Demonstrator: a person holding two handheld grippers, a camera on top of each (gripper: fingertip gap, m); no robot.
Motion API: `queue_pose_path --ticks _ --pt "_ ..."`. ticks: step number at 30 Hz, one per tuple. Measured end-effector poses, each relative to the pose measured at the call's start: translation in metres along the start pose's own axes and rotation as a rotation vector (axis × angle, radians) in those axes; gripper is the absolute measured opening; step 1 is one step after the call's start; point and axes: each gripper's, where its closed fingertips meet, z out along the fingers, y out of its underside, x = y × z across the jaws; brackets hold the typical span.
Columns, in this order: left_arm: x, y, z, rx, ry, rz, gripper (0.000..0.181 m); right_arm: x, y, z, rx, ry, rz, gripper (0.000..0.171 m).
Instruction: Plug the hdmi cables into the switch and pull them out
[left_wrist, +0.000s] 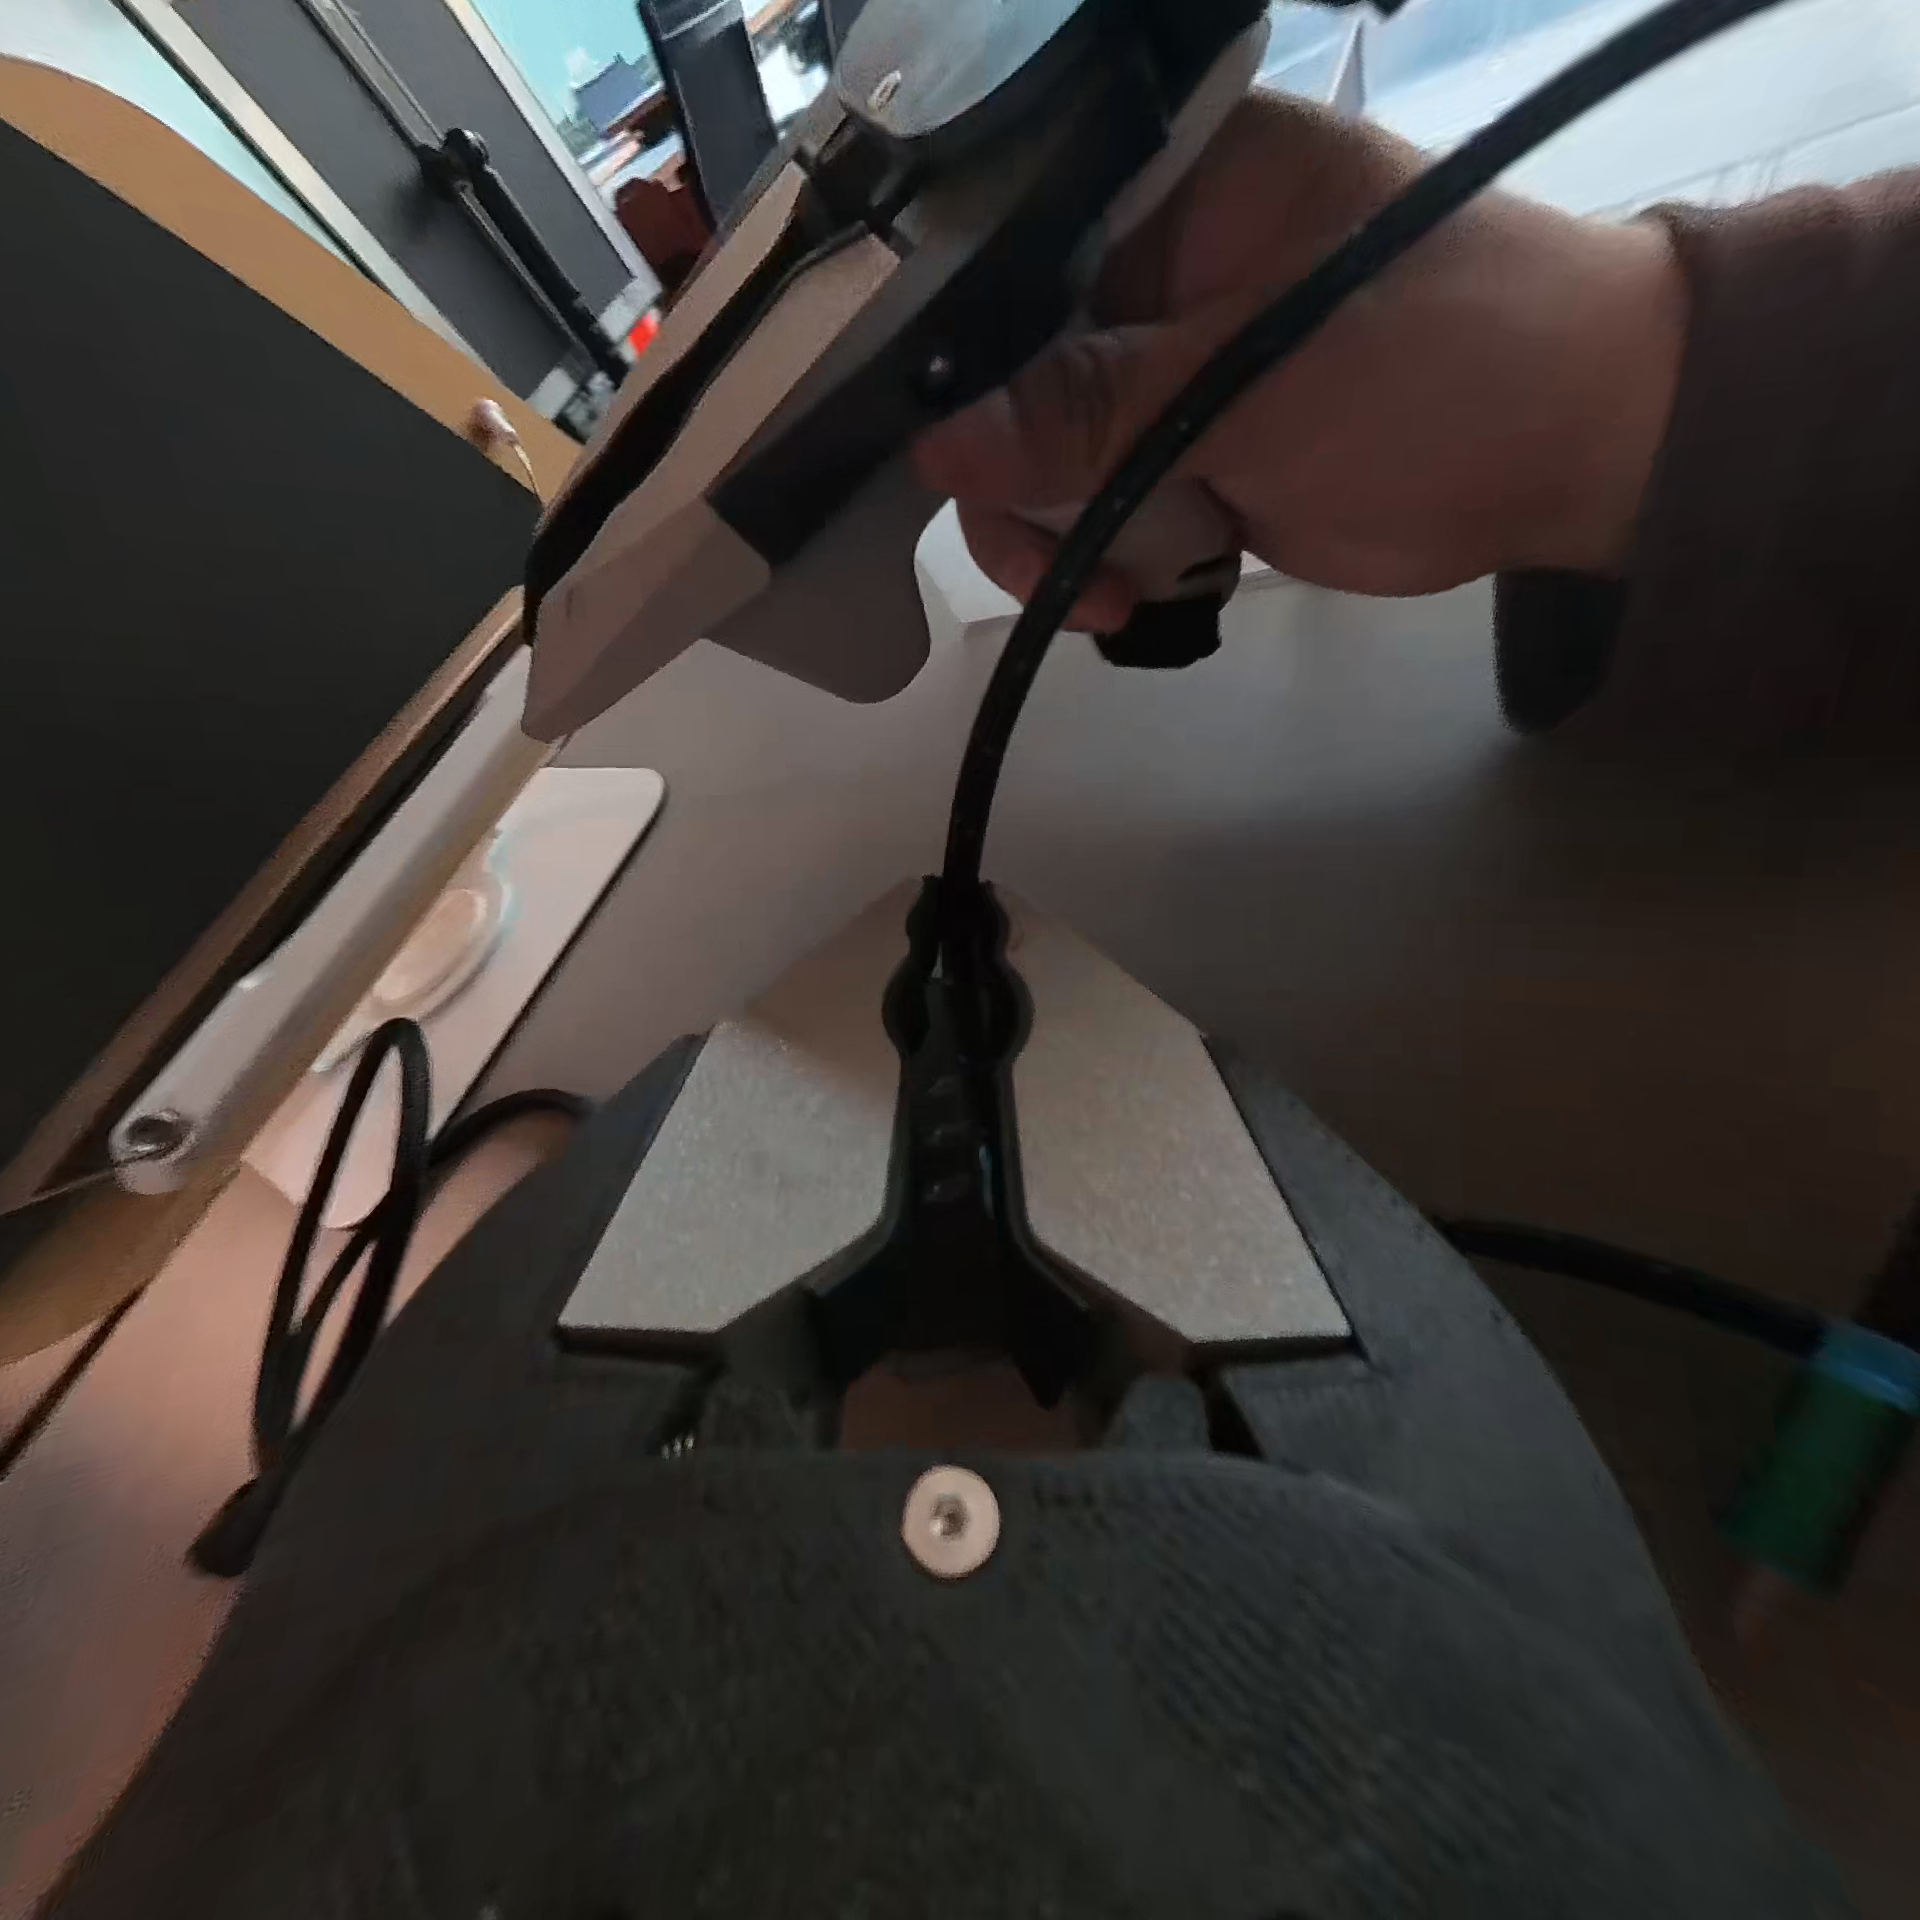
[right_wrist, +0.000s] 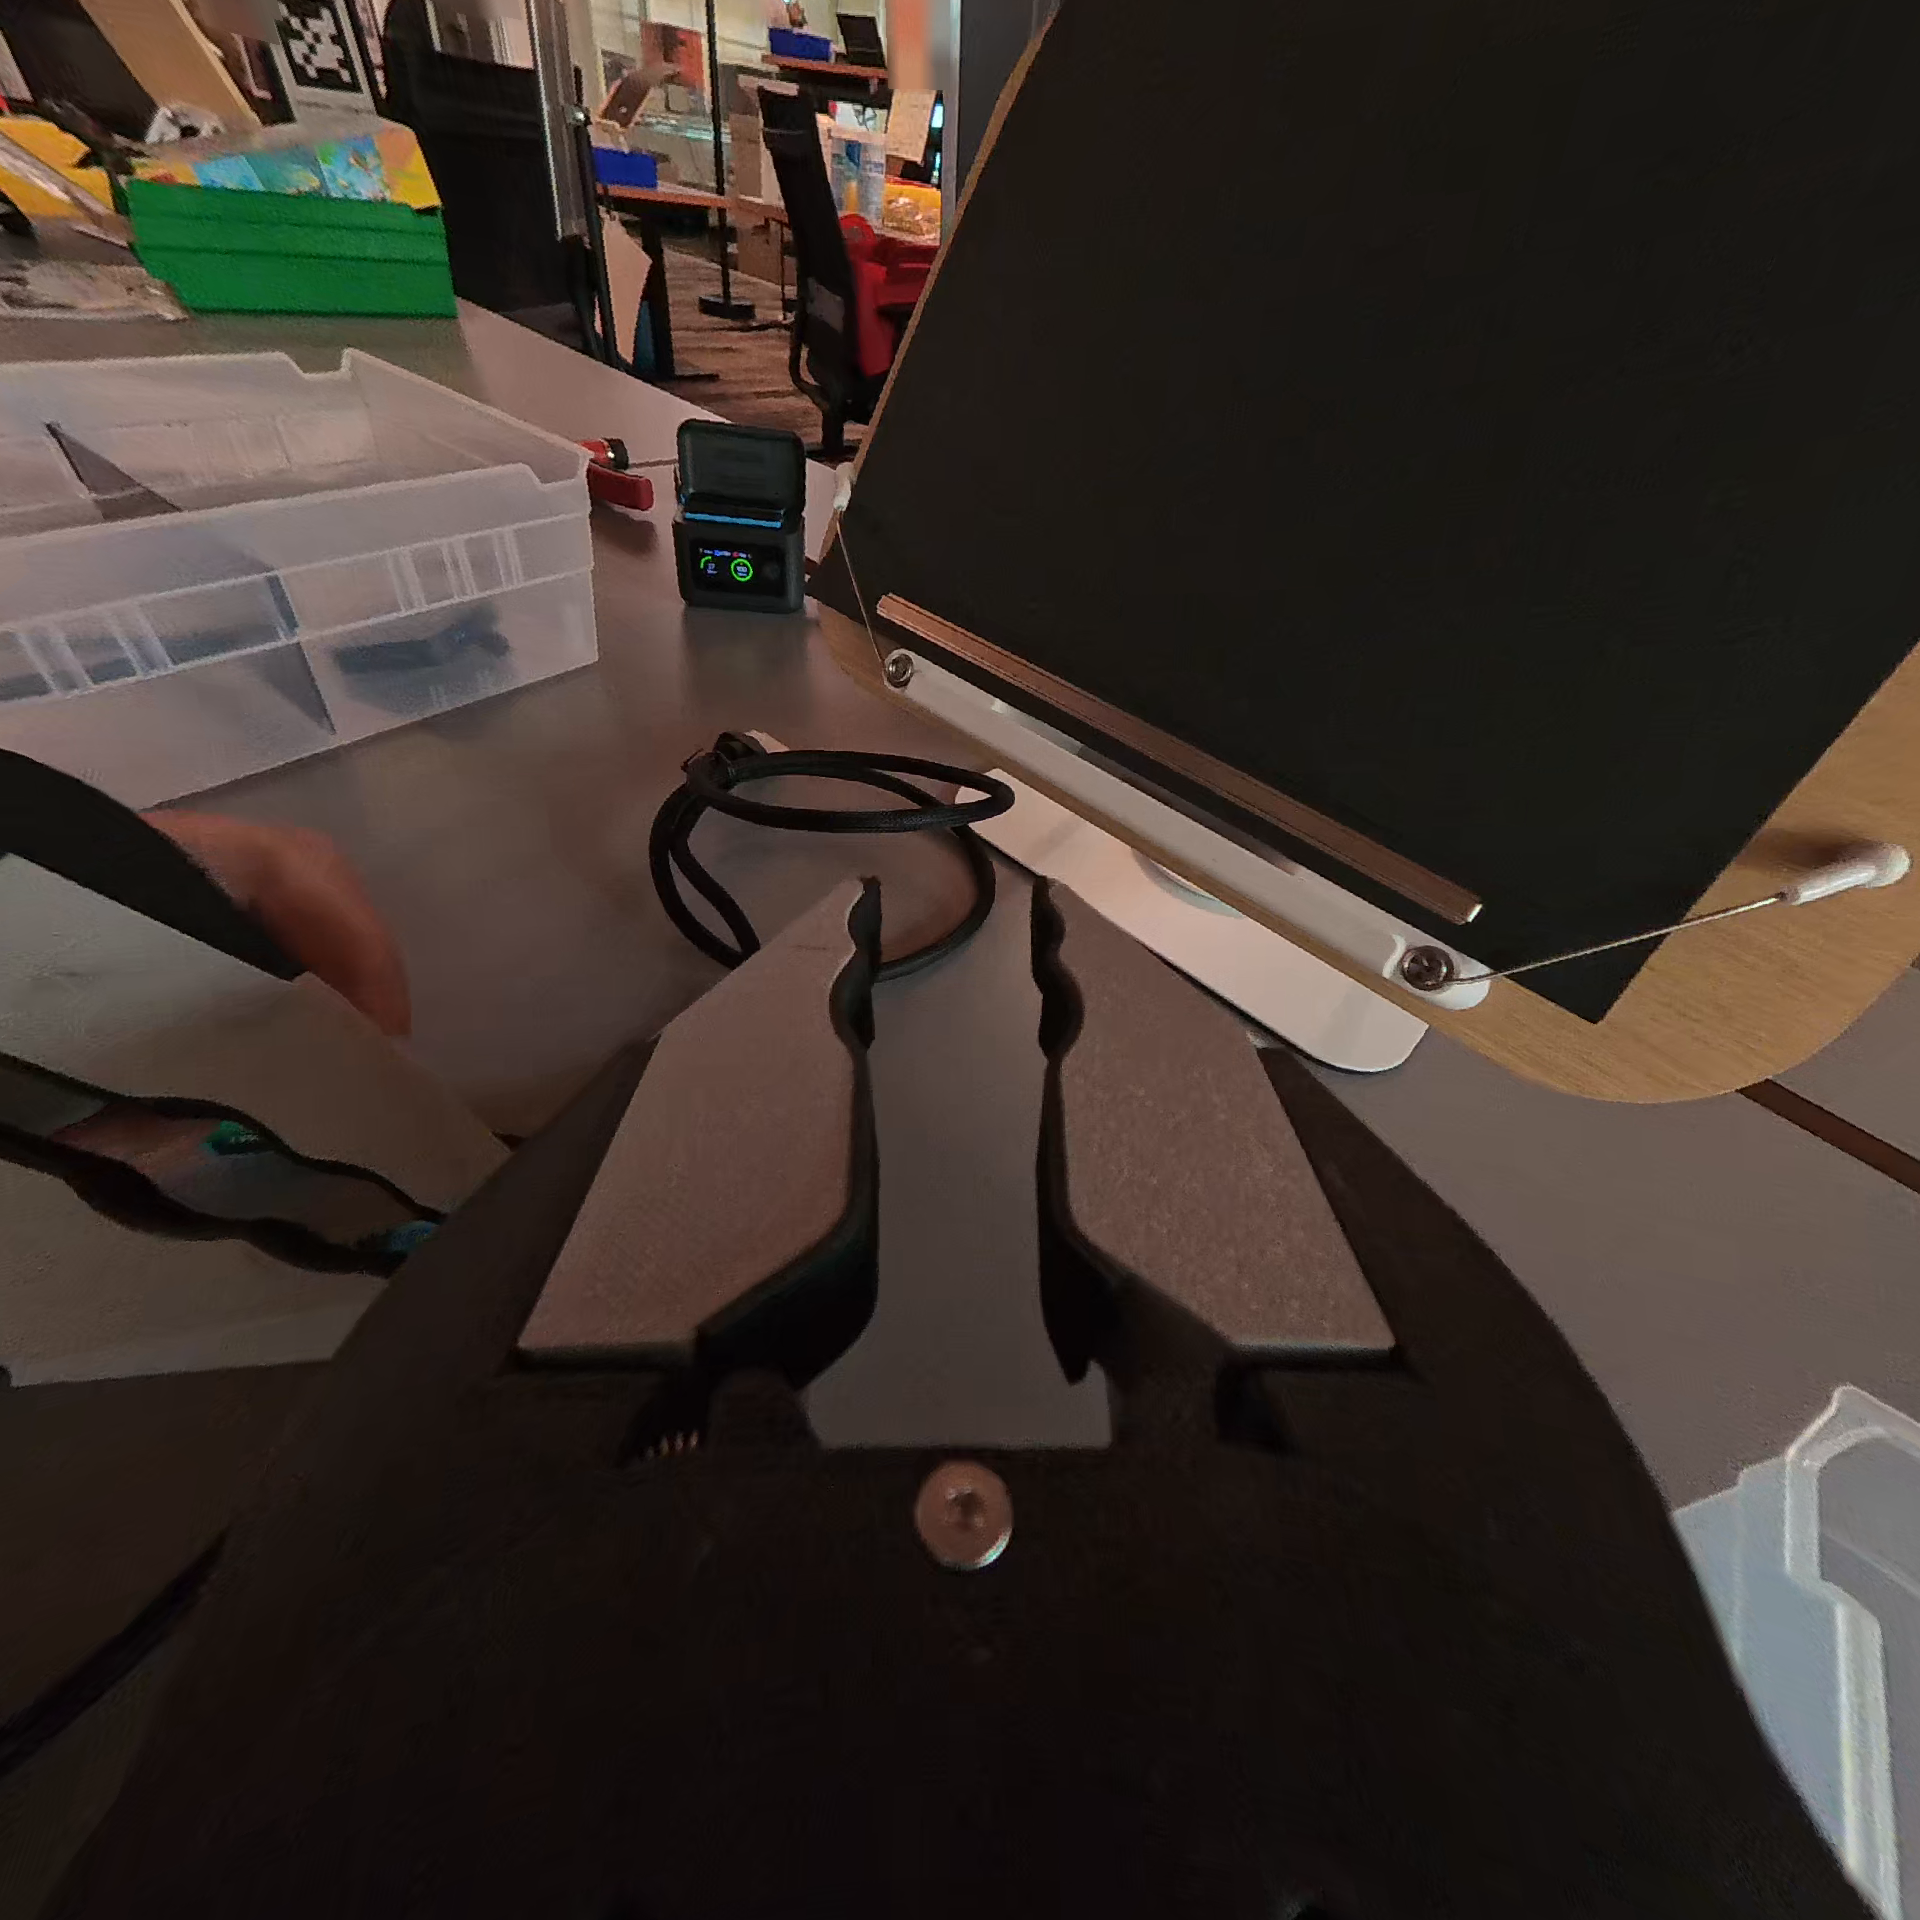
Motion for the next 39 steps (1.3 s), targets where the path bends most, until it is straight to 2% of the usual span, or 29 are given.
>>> queue_pose_path --ticks 8,13,16,19,20,23,27,29,34,39 --pt "-0.001 0.005 -0.001 -0.019 -0.196 0.388 0.006 -0.029 -0.011 -0.010 0.028 -0.192 0.012 0.029" --pt "0.000 0.008 0.003 -0.022 -0.177 0.319 0.005 -0.035 -0.025 -0.029 -0.034 -0.213 -0.002 0.030" --pt "-0.004 0.006 0.002 -0.012 -0.189 0.283 0.005 -0.032 -0.025 -0.039 -0.163 -0.106 -0.035 0.033" --pt "-0.003 0.003 0.002 0.013 -0.171 0.230 0.005 -0.049 -0.007 -0.040 -0.309 -0.064 -0.066 0.040" --pt "-0.004 0.000 0.000 0.032 -0.162 0.199 0.006 -0.048 0.003 -0.039 -0.363 -0.014 -0.090 0.038" --pt "-0.009 -0.006 -0.006 0.085 -0.126 0.076 0.023 -0.028 0.031 -0.043 -0.493 0.205 -0.173 0.027" --pt "-0.019 -0.006 -0.011 0.119 -0.097 -0.058 0.036 -0.007 0.054 -0.058 -0.553 0.342 -0.127 0.024" --pt "-0.027 -0.001 -0.011 0.099 -0.110 -0.109 0.038 -0.016 0.055 -0.059 -0.532 0.282 -0.057 0.030" --pt "-0.049 0.010 -0.013 0.060 -0.209 -0.166 0.033 -0.076 0.062 -0.048 -0.506 -0.035 0.096 0.049" --pt "-0.065 0.017 -0.018 0.043 -0.277 -0.191 0.029 -0.085 0.088 -0.054 -0.576 -0.010 0.020 0.042"
